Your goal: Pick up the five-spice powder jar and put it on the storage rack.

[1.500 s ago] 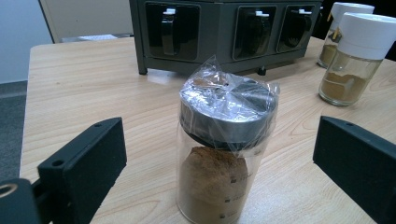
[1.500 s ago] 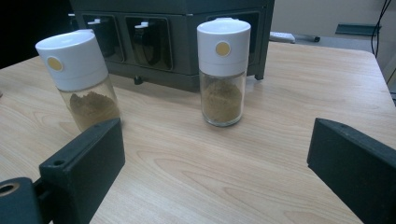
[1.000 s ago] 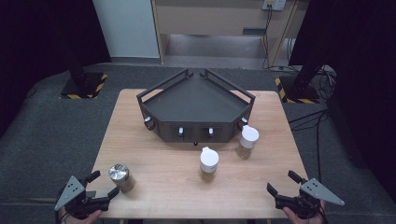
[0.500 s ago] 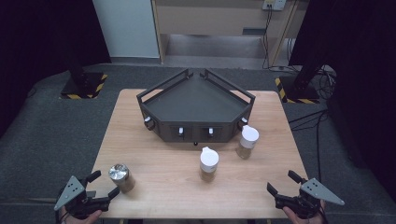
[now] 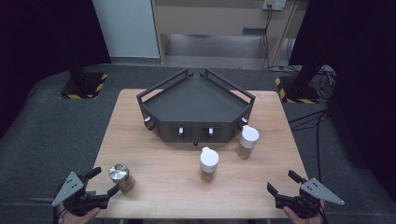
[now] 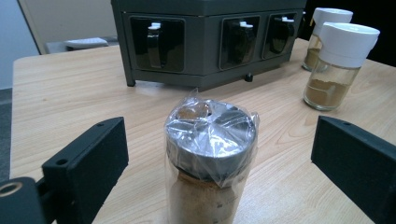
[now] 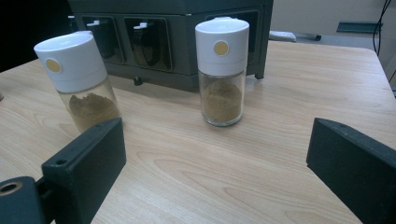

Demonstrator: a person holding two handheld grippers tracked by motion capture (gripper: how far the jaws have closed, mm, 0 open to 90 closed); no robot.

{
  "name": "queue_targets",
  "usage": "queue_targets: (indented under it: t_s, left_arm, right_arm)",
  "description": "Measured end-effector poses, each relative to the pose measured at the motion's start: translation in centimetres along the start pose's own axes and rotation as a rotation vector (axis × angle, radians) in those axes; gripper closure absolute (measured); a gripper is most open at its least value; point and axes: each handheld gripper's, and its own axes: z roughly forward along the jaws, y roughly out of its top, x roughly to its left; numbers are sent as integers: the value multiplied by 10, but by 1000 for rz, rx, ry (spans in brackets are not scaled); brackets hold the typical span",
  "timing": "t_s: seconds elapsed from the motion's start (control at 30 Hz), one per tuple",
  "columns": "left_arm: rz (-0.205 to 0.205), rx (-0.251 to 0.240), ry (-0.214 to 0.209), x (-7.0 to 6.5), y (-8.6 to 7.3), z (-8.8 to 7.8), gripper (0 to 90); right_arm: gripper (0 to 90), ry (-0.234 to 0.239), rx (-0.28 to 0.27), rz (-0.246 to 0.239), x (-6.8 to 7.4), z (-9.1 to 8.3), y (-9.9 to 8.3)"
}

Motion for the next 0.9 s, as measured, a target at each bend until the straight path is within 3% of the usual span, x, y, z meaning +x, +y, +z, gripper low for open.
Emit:
queue_targets:
  t_s: [0.2, 0.47, 0.7, 0.9]
  left_arm:
    - [5, 45, -46, 12, 12, 9, 64]
    - [12, 87, -76, 22, 17, 24, 119]
    - [-20, 83, -98, 31, 12, 29, 165]
    - [-8, 86, -109, 33, 9, 35, 210]
  right_arm:
    - [49, -2, -1, -1, 0, 0, 0]
    - [50, -3, -1, 0, 0, 0, 0]
    - [51, -3, 1, 0, 0, 0, 0]
    - [52, -5, 2, -1, 0, 0, 0]
